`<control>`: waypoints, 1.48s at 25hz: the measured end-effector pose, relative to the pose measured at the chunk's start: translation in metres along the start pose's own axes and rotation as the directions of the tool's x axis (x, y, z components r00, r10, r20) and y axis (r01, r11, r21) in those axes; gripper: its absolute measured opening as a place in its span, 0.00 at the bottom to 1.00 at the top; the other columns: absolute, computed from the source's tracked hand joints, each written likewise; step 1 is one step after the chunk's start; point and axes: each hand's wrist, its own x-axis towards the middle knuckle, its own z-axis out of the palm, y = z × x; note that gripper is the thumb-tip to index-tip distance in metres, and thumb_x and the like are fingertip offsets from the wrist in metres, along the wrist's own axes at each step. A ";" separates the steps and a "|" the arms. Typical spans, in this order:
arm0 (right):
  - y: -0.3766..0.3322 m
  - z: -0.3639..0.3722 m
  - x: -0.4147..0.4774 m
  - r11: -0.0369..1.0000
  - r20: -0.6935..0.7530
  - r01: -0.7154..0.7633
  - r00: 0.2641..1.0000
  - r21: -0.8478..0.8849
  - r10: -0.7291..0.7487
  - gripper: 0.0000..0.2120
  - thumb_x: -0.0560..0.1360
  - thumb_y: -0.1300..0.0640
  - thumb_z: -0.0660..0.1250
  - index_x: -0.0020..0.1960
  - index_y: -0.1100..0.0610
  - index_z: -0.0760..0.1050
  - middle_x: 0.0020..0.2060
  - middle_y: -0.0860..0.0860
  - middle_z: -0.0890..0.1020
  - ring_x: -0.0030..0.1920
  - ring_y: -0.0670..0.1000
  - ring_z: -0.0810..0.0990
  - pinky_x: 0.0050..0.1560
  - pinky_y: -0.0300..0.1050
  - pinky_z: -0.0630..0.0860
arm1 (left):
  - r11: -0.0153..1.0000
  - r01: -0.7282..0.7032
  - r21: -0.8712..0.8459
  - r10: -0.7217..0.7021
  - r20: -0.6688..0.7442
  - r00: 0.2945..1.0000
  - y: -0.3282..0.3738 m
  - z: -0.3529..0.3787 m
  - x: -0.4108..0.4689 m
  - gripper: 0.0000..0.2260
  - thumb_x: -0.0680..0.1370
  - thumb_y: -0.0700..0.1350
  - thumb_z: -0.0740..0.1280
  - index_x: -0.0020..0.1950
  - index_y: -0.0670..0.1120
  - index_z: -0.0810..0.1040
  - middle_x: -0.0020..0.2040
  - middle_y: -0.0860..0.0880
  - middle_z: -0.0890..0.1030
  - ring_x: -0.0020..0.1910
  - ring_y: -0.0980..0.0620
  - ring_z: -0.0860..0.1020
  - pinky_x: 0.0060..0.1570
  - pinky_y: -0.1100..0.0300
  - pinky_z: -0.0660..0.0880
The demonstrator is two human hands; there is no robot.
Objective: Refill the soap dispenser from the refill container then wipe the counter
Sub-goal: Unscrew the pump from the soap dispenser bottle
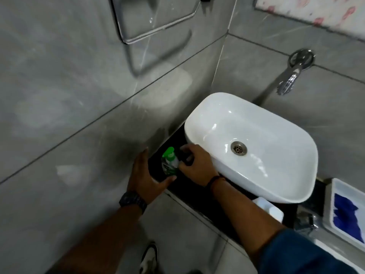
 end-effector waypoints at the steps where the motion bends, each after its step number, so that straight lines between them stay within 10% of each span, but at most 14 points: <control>1: 0.004 0.010 0.002 1.000 0.017 -0.023 1.000 0.008 0.023 0.20 0.66 0.58 0.75 0.56 0.57 0.76 0.49 0.54 0.80 0.42 0.50 0.78 0.46 0.48 0.77 | 1.000 0.019 -0.015 -0.019 0.013 1.000 -0.004 0.007 0.000 0.53 0.58 0.69 0.71 0.75 0.51 0.51 0.74 0.43 0.60 0.71 0.44 0.60 0.66 0.50 0.63; 12: 0.017 0.056 0.022 0.995 -0.154 -0.093 0.983 0.032 0.097 0.13 0.66 0.53 0.77 0.46 0.59 0.80 0.39 0.49 0.73 0.38 0.45 0.72 0.37 0.25 0.64 | 0.962 0.208 -0.179 -0.203 0.044 0.978 -0.010 0.075 0.034 0.28 0.65 0.54 0.71 0.63 0.51 0.69 0.58 0.47 0.78 0.54 0.49 0.77 0.50 0.56 0.73; 32: 0.017 0.035 0.038 0.977 0.175 0.157 0.976 -0.147 -0.131 0.12 0.70 0.58 0.72 0.49 0.65 0.79 0.50 0.61 0.78 0.48 0.61 0.75 0.48 0.47 0.70 | 0.986 0.160 -0.055 -0.164 -0.060 0.985 -0.013 0.076 0.048 0.20 0.67 0.44 0.74 0.56 0.44 0.74 0.42 0.51 0.76 0.41 0.48 0.75 0.43 0.58 0.69; 37: 0.015 0.039 0.029 0.999 -0.046 -0.040 0.998 0.000 0.039 0.14 0.67 0.54 0.76 0.50 0.59 0.82 0.44 0.55 0.79 0.46 0.54 0.77 0.45 0.43 0.71 | 0.980 0.175 -0.091 -0.180 -0.048 0.983 -0.008 0.078 0.046 0.20 0.67 0.44 0.74 0.57 0.45 0.74 0.50 0.43 0.81 0.49 0.42 0.79 0.46 0.57 0.69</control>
